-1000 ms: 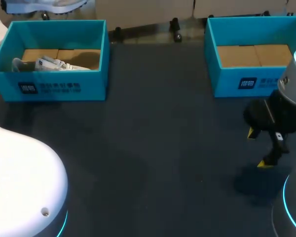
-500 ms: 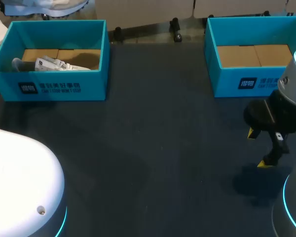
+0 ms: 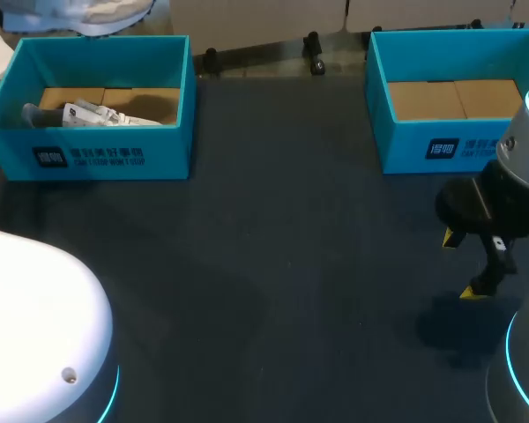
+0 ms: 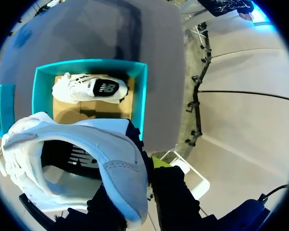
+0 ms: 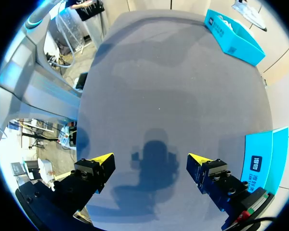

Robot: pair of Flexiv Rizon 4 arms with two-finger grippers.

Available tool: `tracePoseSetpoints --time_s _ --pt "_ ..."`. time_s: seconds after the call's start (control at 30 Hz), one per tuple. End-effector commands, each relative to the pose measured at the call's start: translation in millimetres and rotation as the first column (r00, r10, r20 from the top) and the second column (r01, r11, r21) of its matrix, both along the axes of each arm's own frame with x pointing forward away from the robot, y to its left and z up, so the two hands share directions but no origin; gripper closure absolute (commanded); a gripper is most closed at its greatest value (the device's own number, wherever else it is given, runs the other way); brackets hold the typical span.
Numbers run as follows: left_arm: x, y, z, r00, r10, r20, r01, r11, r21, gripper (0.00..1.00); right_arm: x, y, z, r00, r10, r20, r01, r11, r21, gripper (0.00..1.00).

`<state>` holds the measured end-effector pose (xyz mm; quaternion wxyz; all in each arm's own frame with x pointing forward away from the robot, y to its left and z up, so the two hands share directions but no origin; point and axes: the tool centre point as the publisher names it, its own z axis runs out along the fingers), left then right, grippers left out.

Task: Take the shoe out of the shoebox, open the shoe tongue, remove and reinsert the insole, then place the shoe into the shoebox

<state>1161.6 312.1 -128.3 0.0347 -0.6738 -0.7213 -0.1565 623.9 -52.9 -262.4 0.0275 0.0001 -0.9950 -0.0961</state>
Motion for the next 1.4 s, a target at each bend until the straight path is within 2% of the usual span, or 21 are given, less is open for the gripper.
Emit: tracePoseSetpoints --time_s 0.03,0.4,0.9,1.4 --pt "4.5 1 -14 1.0 -0.006 -0.001 0.006 1.0 0.0 1.0 -0.3 0 -1 1.0 0.0 0.001 0.0 1.0 -0.002 0.0" --pt "-9.6 4 -51 0.999 -0.042 -0.01 0.042 0.999 -0.008 1.0 -0.3 0 -1 1.0 0.0 0.001 0.0 1.0 -0.002 0.0" --pt "-30.3 19 -94 0.997 -0.067 -0.029 0.068 0.998 0.008 1.0 -0.3 0 -1 1.0 0.0 0.001 0.0 1.0 -0.002 0.0" --pt "-18.4 16 -104 0.998 -0.051 -0.045 0.051 0.999 -0.009 1.0 -0.3 0 -1 1.0 0.0 0.001 0.0 1.0 -0.002 0.0"
